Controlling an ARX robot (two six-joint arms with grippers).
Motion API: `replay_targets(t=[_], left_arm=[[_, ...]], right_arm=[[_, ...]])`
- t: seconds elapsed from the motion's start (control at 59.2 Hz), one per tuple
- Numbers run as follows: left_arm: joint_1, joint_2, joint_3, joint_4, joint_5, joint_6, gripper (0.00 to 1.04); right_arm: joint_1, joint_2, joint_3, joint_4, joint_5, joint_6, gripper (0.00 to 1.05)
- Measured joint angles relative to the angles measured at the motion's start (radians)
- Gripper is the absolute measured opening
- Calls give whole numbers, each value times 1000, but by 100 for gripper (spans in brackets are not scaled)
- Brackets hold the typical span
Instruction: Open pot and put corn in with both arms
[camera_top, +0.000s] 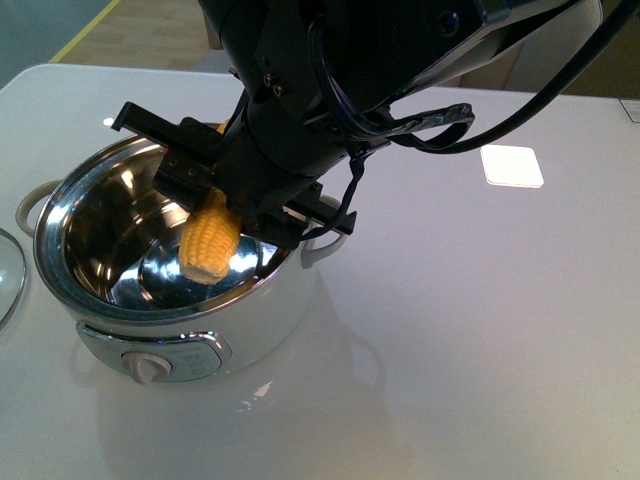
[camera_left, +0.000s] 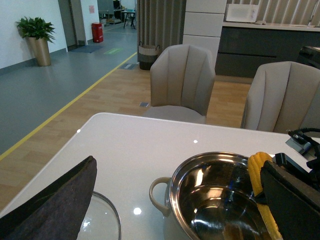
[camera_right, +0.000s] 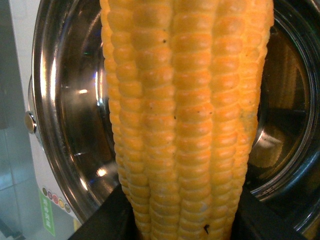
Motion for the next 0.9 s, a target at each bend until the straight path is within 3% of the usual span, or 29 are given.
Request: replay_targets(t=[0.118,0.338,0.592,0.896], left_arm=[[0,0,0,0,0,0,98],[0,0,0,0,0,0,98],[0,0,0,0,0,0,98],[0,0,0,0,0,0,98]], right_arm=[[5,5,-1,1,0,3,65],[2,-12,-37,50,-11,32,97],[-68,-177,-198,178,21,51,96],[-305,-672,-616,220,7,-124,96]])
